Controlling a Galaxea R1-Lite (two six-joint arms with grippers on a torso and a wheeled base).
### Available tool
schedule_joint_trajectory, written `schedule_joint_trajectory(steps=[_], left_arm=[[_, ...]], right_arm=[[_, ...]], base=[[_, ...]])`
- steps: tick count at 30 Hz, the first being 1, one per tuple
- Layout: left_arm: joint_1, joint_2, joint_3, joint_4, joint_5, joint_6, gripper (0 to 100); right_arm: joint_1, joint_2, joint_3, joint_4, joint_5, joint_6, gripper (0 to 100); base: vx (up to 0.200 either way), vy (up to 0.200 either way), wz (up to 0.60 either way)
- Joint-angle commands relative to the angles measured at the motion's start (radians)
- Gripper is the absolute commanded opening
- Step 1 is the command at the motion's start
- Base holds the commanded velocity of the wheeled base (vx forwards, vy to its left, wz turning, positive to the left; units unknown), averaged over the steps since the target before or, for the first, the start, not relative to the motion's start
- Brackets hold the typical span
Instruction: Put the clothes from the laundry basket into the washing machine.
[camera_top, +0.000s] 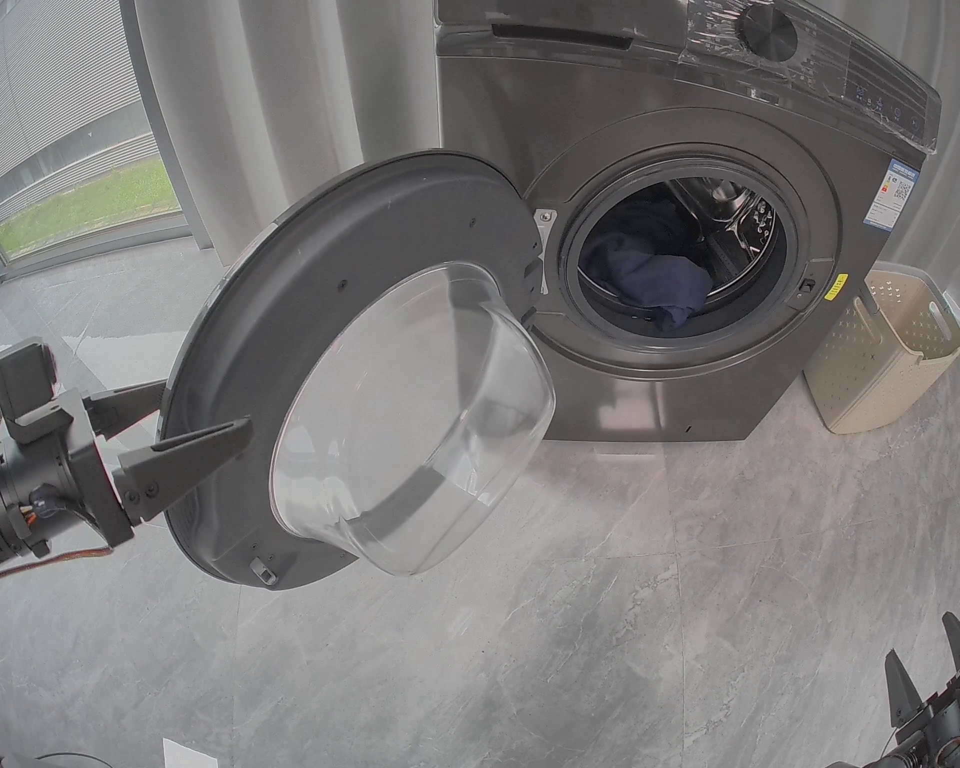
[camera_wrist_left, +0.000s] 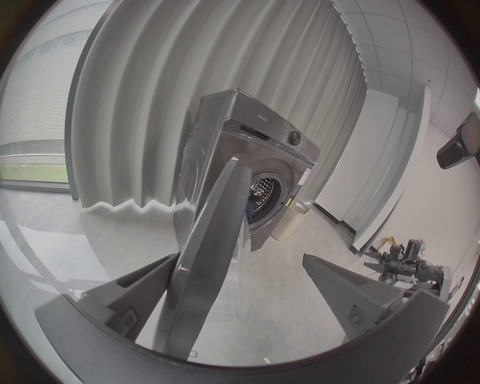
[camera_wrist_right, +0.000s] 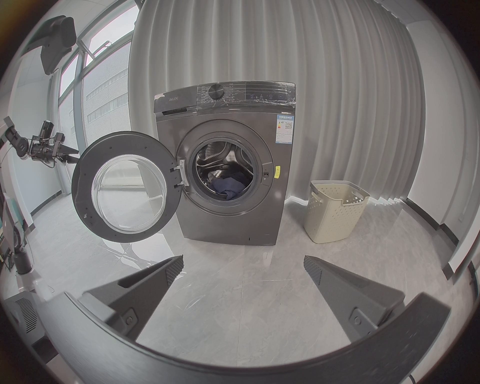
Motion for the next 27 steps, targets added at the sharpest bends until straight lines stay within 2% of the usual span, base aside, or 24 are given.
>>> schedule_joint_trajectory(steps=[1,2,5,8,11,12,13,16,18,22,24,27], left_arm=[[-0.184,0.009,-0.007,-0.015,0.001,-0.075,100],[-0.235,-0.012,-0.008,-0.014,0.004,-0.102,100],[-0.261,-0.040,-0.002,-0.018,0.004,-0.142,100],[-0.257,-0.058,-0.004,-0.017,0.007,-0.150,100],[-0.215,-0.058,-0.011,-0.018,0.052,-0.147,100],[-0.168,-0.052,-0.017,-0.020,0.085,-0.142,100],[-0.128,-0.049,-0.024,-0.020,0.099,-0.139,100],[-0.051,-0.022,-0.025,-0.020,0.105,-0.130,100],[-0.046,-0.014,-0.020,-0.018,0.105,-0.118,100],[-0.056,0.055,0.001,-0.018,0.113,-0.069,100],[-0.091,0.112,0.004,-0.020,0.116,-0.029,100],[-0.119,0.179,-0.004,-0.057,0.131,-0.021,100]], right_arm=[[0.000,-0.013,0.018,0.000,0.000,-0.001,100],[0.000,-0.015,0.018,0.000,0.000,-0.001,100],[0.000,-0.015,0.018,0.000,0.000,-0.001,100],[0.000,-0.013,0.018,0.000,0.000,-0.001,100],[0.000,-0.015,0.018,0.000,0.000,-0.001,100],[0.000,-0.013,0.018,0.000,0.000,-0.001,100],[0.000,-0.015,0.018,-0.001,0.000,-0.001,100],[0.000,-0.015,0.018,0.000,0.000,-0.001,100],[0.000,-0.015,0.018,0.000,0.000,-0.001,100],[0.000,-0.015,0.018,0.000,0.000,-0.001,100],[0.000,-0.015,0.018,-0.001,0.000,-0.001,100],[0.000,-0.015,0.018,-0.001,0.000,-0.001,100]], base=[[0.000,0.000,0.00],[0.000,0.000,0.00],[0.000,0.000,0.00],[0.000,0.000,0.00],[0.000,0.000,0.00],[0.000,0.000,0.00],[0.000,0.000,0.00],[0.000,0.000,0.00],[0.000,0.000,0.00],[0.000,0.000,0.00],[0.000,0.000,0.00],[0.000,0.000,0.00]])
